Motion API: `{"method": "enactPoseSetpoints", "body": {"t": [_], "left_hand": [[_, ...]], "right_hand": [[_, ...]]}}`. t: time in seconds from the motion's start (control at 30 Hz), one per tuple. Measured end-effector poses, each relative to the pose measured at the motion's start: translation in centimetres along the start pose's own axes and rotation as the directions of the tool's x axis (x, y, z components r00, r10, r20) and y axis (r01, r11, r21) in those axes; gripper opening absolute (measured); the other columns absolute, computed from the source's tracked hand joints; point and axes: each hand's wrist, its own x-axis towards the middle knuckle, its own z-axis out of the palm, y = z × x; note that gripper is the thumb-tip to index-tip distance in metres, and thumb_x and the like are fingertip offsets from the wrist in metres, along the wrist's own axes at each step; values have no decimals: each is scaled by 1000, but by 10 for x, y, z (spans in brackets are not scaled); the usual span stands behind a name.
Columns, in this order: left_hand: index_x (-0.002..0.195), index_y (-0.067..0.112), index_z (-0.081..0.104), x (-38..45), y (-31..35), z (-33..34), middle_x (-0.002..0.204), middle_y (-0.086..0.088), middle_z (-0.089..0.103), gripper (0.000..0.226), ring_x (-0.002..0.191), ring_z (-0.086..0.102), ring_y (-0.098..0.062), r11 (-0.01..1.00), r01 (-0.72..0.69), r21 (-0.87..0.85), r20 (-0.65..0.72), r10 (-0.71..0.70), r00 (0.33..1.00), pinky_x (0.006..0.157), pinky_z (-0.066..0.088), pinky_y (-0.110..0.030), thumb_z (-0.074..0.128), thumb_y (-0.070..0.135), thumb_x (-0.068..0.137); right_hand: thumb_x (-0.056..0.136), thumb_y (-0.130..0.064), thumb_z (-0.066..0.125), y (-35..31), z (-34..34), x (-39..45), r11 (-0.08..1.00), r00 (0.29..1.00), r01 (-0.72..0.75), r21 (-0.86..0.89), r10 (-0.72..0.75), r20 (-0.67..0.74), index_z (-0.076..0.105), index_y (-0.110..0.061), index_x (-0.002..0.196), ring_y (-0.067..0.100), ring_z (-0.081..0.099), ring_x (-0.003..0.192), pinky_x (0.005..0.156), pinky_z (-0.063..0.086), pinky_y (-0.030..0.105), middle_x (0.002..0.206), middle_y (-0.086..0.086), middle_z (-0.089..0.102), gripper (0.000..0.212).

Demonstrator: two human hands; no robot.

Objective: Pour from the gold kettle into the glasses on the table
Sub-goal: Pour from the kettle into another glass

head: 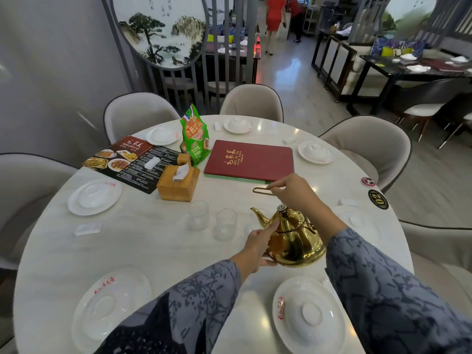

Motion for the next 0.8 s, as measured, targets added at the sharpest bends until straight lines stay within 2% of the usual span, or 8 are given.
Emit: {"method": "enactPoseSetpoints", "body": {"t": [0.2,0.27,0.33,0.47,0.6,0.67,0.73,0.8], "left_hand": [[128,23,44,-11,1,-19,128,-9,54,76,109,56,-34,1000,1,-30,-18,-1,1000,65,60,-42,69,68,72],[128,24,43,-13,1,-25,126,-9,52,75,110,55,-35,999,3,-46,-15,-4,1000,72,61,-45,68,68,73],[128,24,44,-15,2,-29,127,-9,53,75,111,55,-36,998,8,-64,-3,-8,1000,80,60,-49,67,69,73],[130,26,40,-19,5,-35,139,-12,49,74,116,53,-38,996,25,-89,25,-22,999,88,57,-52,65,69,74],[126,30,35,-22,8,-36,148,-13,41,62,129,46,-40,994,44,-99,67,-38,997,94,54,-52,60,65,82],[127,30,35,-22,9,-37,150,-13,38,61,132,43,-41,993,44,-111,89,-34,995,95,52,-53,58,65,83],[133,29,35,-22,10,-37,151,-12,38,65,133,43,-41,991,46,-126,106,-33,994,96,51,-53,57,65,83],[135,30,35,-23,12,-36,151,-12,37,66,134,42,-41,989,50,-138,126,-33,991,95,51,-53,56,66,84]], "right_hand": [[97,-13,57,-20,14,2,1000,1000,15,12,-15,2,81,-8,109,10,42,46,44,34,18,83,3,71,27],[95,-10,56,-27,22,6,999,1000,0,32,-1,15,79,3,103,14,40,50,48,35,22,89,22,77,28],[93,-11,56,-32,30,11,1000,1000,-11,15,10,19,77,7,101,16,39,52,47,33,26,92,28,75,29],[92,-12,57,-41,39,23,999,999,-21,-43,23,46,77,7,100,14,32,45,41,26,24,66,13,61,29],[91,-15,58,-51,45,31,993,995,-69,-94,76,69,79,1,98,18,42,56,49,34,30,67,7,58,28],[90,-14,58,-55,46,35,988,992,-91,-122,101,81,77,2,87,19,41,56,52,35,32,63,6,54,25],[89,-11,56,-59,44,37,982,990,-99,-159,114,87,62,-2,66,18,35,53,50,31,31,58,4,44,25],[88,-9,55,-62,43,39,978,989,-92,-189,112,97,46,-9,59,17,30,50,47,27,30,55,2,37,31]]}}
